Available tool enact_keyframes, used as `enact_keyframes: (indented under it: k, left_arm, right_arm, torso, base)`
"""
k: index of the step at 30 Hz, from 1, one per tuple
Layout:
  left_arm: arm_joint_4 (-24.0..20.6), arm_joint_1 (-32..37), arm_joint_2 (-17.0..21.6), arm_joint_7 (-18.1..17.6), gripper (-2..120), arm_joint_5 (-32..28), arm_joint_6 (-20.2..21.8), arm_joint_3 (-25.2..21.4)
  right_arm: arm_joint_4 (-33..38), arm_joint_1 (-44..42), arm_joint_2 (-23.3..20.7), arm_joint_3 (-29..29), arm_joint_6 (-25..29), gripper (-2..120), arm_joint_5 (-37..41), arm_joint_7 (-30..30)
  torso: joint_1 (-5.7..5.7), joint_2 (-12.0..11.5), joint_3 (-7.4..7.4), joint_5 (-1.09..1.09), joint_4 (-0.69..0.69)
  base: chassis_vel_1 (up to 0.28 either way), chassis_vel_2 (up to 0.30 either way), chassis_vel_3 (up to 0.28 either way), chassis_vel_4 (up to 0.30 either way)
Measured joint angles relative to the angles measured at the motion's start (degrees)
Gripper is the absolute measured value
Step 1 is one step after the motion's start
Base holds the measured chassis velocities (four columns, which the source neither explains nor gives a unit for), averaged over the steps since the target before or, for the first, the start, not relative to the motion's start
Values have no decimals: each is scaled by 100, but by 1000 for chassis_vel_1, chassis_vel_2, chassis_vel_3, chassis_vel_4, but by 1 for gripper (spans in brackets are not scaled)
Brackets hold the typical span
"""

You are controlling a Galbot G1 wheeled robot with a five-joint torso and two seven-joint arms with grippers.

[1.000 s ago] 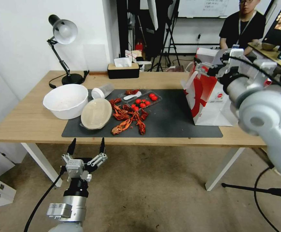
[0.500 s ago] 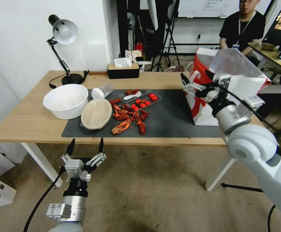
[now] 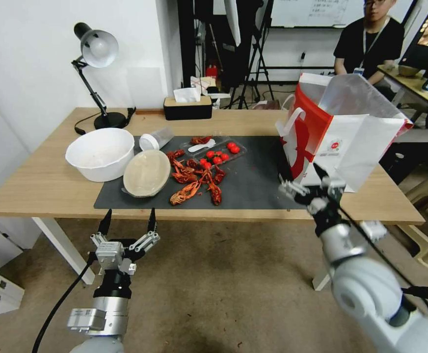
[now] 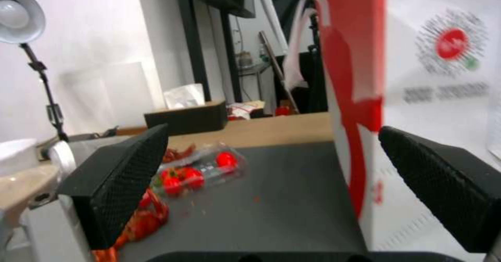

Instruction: Pick up the trash from the table and place it into the takeout bag.

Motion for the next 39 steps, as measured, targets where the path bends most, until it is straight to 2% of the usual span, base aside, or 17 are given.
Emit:
enact_keyframes:
  k: [2, 19, 26, 32, 36, 37, 38, 39]
  left_arm:
    - [6, -3, 5, 5, 100, -4, 0, 1]
    - [55, -28, 2, 8, 100, 4, 25, 25]
    - [116, -92, -34, -73, 100, 19, 139, 5]
    - [186, -150, -23, -81, 100, -7, 180, 1]
    - [235, -275, 22, -100, 100, -209, 299, 23]
    - [228, -386, 87, -215, 100, -509, 473, 31]
    - [228, -386, 87, -215, 100, -509, 473, 31]
    - [209, -521, 179, -333, 100, -873, 628, 42]
  right_arm:
    - [-22, -218, 100, 69, 160, 100, -113, -41]
    - [-83, -654, 336, 159, 481, 100, -385, -119]
    - [-580, -1297, 695, 123, 1325, 100, -777, -339]
    - [-789, -1579, 792, 107, 1643, 100, -824, -465]
    - [-823, -1611, 797, 90, 1673, 100, -825, -493]
    - [-827, -1609, 757, 46, 1673, 100, -821, -505]
    - [-827, -1609, 757, 46, 1673, 100, -821, -505]
    - [-827, -1606, 734, 14, 1668, 100, -813, -509]
  torso:
    - [0, 0, 0, 0, 1]
    - [0, 0, 0, 0, 1]
    - [1, 0, 1, 0, 0]
    - [1, 0, 0, 0, 0]
    - [0, 0, 0, 0, 1]
    - [1, -1, 1, 1, 1]
    - [1, -1, 1, 1, 1]
    - [1, -1, 1, 0, 1]
  base:
    - [0, 0, 0, 0]
    - [0, 0, 0, 0]
    - [0, 0, 0, 0]
    - [0, 0, 0, 0]
    - [0, 0, 0, 0]
    - [0, 0, 0, 0]
    - [0, 0, 0, 0]
    - [0, 0, 0, 0]
